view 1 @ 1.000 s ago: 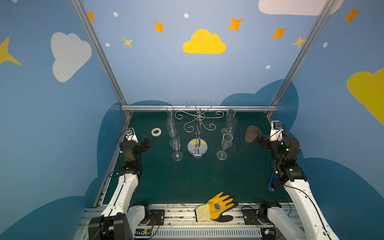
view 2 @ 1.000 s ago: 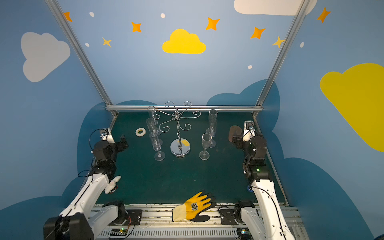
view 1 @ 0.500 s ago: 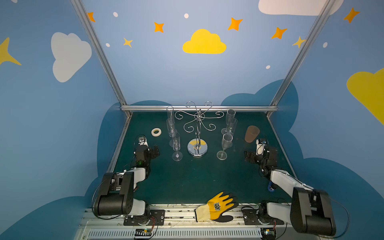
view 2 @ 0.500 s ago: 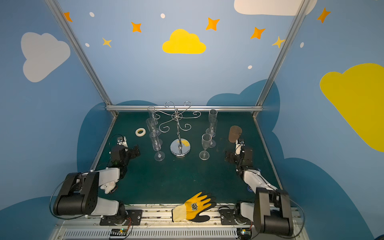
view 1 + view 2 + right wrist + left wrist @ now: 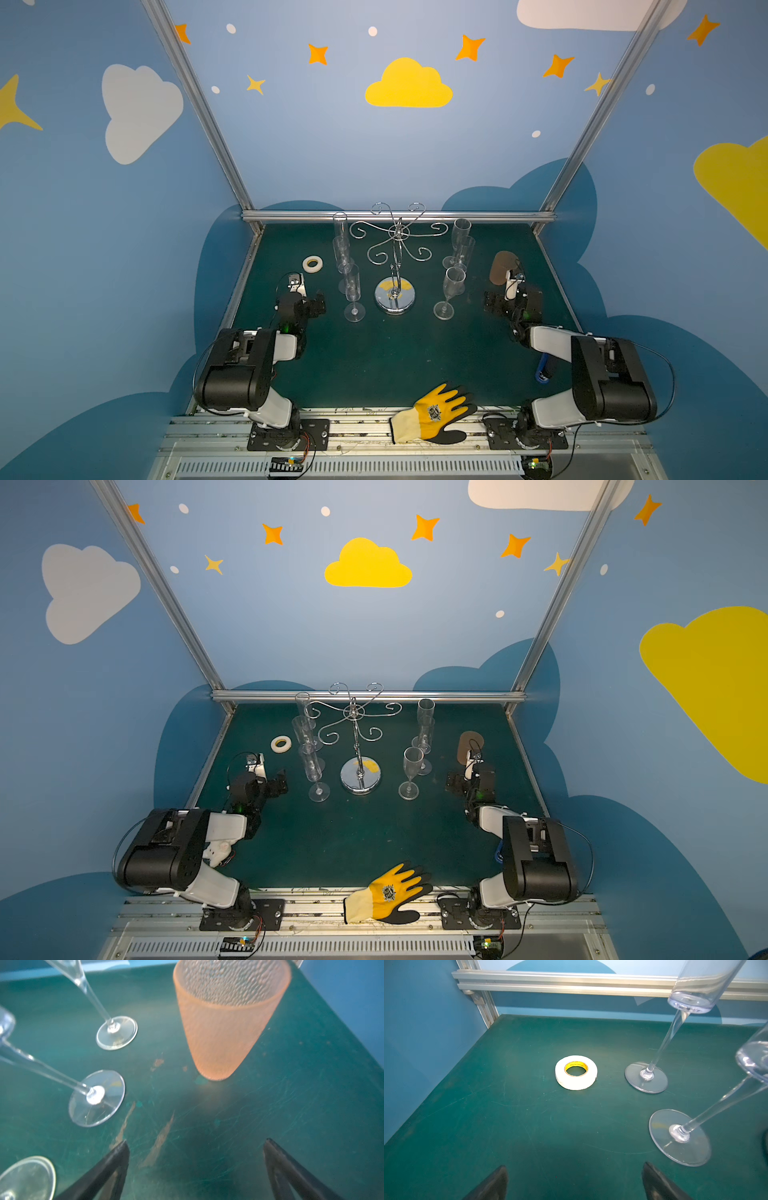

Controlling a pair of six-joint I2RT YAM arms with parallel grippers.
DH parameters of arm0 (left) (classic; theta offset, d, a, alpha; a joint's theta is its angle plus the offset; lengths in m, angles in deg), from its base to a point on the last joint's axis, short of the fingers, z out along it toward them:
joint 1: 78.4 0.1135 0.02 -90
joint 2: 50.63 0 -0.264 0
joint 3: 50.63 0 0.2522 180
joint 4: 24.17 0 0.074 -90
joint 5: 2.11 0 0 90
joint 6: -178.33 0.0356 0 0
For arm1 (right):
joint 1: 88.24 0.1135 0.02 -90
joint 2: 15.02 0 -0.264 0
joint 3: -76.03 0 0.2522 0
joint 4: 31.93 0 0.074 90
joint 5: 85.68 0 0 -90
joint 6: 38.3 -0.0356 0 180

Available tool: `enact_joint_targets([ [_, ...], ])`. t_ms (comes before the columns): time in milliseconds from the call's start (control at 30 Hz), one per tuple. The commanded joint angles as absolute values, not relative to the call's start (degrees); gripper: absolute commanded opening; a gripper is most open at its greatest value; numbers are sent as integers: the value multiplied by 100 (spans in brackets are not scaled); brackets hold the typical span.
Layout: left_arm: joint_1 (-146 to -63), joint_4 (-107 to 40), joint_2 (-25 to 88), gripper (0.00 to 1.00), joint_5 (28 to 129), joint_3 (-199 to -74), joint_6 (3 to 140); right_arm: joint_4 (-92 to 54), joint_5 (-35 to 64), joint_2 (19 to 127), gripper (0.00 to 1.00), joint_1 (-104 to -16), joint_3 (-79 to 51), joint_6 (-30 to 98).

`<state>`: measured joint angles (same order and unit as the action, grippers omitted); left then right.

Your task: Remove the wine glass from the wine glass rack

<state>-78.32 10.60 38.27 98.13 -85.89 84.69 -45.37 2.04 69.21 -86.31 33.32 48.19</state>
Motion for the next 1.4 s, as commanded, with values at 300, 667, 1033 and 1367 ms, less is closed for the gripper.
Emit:
enact_joint_targets([
  [300,-7840,895,3708,99,9810,-8689,8508,-4357,19,6824,99,-8586,3203,4675],
  [667,-7840,889,3702,99,9816,-8687,8508,-4352,28,6822,99,-8587,3194,4669],
  [1033,-7840,890,3702,99,9817,-8685,8508,-4354,30,6822,99,-8595,3188,4674],
  [1367,-7840,887,3708,99,9817,-8685,8508,-4301,116,6861,99,-8631,3142,4663],
])
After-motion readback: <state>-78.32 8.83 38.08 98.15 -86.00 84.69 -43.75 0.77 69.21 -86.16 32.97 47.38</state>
